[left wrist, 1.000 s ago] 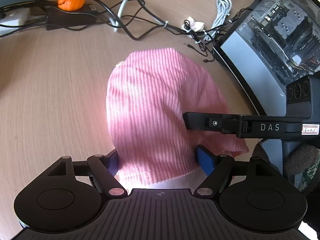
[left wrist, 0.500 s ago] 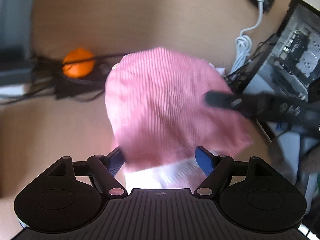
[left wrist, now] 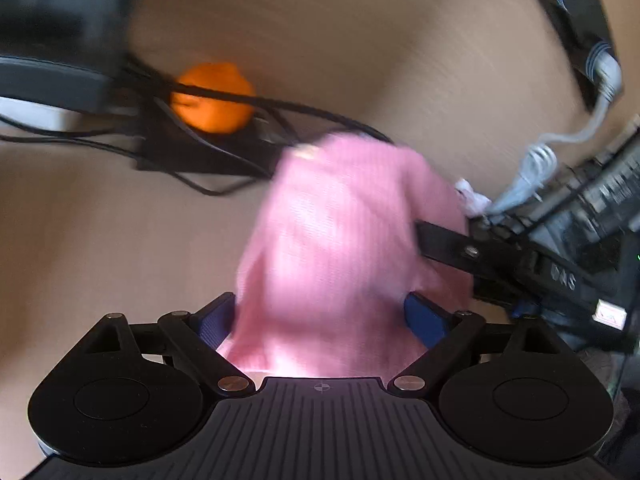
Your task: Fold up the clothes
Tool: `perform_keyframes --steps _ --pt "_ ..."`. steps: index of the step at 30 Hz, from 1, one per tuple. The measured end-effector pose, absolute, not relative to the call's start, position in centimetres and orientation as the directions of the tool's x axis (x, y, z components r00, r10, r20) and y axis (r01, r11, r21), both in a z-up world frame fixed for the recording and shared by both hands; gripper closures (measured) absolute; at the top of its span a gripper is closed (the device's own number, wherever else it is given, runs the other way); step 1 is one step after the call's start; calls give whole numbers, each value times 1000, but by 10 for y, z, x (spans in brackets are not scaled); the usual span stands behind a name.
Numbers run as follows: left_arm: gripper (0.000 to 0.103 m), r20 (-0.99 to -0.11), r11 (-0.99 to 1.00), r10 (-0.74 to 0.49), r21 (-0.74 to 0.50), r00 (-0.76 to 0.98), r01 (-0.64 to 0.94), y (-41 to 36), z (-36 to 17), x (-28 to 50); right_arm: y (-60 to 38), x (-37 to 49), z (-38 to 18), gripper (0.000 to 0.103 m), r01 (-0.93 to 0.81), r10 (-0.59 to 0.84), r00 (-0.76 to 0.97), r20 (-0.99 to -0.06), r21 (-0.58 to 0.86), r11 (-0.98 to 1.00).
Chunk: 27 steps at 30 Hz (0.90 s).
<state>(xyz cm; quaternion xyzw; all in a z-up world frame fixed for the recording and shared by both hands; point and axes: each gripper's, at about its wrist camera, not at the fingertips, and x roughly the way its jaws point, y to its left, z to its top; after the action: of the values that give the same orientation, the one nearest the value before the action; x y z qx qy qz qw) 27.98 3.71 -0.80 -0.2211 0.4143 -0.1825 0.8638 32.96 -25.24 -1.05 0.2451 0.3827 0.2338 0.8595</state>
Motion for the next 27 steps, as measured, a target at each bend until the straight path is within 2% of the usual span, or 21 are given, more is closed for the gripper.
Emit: perform_keyframes --steps 1,2,7,10,13,17,20,22,23,24,27 --pt "24 -629 835 -511 -526 585 162 31 -5 277 -254 328 -14 19 -208 623 578 -526 644 736" --pt "24 -624 833 -523 -519 580 192 25 -3 274 -255 327 -15 25 -200 652 561 -511 681 705" --pt "26 -576 767 -628 -573 523 291 13 43 256 -260 300 21 25 -220 731 528 -433 761 610" --pt "17 -611 803 -591 -506 527 314 7 59 253 -261 285 45 24 -232 682 573 -454 708 667" --pt "17 -703 879 -475 -412 529 241 11 44 260 -274 281 50 22 -172 571 651 -501 635 753" --pt "9 -683 876 -463 -451 564 172 35 40 260 -294 280 57 11 -132 424 742 -519 506 852" --pt "9 -676 884 -438 -443 593 147 38 39 272 -287 298 47 10 -124 340 763 -550 392 912" --pt "9 -685 885 -434 -444 585 136 39 32 283 -275 312 35 11 -154 340 749 -568 350 924" --pt "9 -697 889 -427 -439 576 127 38 24 287 -270 318 27 13 -176 374 723 -581 368 913" --pt "10 -706 888 -432 -442 561 128 35 15 291 -266 324 18 21 -198 407 694 -593 387 901" --pt "14 -710 867 -477 -475 518 149 29 -6 296 -256 338 -5 24 -221 484 637 -600 459 860"
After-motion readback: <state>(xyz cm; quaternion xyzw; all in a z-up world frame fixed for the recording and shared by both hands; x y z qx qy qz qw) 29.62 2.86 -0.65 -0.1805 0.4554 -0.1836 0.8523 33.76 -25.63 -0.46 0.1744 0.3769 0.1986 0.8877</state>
